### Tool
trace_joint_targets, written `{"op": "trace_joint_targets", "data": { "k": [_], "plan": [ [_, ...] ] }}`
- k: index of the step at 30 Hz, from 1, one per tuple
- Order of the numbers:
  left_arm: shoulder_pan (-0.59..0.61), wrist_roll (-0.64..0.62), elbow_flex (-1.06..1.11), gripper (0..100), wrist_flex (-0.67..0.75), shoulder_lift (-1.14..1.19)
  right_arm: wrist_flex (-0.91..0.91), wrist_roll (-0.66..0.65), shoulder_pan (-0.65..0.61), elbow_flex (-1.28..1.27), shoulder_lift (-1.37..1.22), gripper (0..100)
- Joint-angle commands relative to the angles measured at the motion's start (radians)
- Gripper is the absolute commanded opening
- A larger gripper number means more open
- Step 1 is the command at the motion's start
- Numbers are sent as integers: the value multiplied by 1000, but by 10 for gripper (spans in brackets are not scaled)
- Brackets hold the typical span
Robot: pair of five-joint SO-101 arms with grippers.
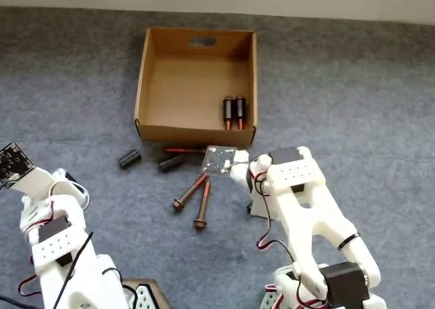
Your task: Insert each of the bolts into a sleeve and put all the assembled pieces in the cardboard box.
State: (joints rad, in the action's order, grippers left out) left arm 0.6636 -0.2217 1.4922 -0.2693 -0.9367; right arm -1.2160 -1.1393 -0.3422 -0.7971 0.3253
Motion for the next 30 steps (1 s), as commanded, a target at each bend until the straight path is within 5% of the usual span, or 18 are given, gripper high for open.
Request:
{"op": "trace_joint_targets", "data": {
  "k": [1,21,30],
  "plan": [
    [-16,-2,-51,9,20,-7,-62,-80,4,42,1,253],
    [-16,-2,-51,9,20,-5,122,-78,-73,-87,-10,249],
    [-16,-2,-51,9,20,-5,122,-54,25,-77,-2,8]
  ]
}}
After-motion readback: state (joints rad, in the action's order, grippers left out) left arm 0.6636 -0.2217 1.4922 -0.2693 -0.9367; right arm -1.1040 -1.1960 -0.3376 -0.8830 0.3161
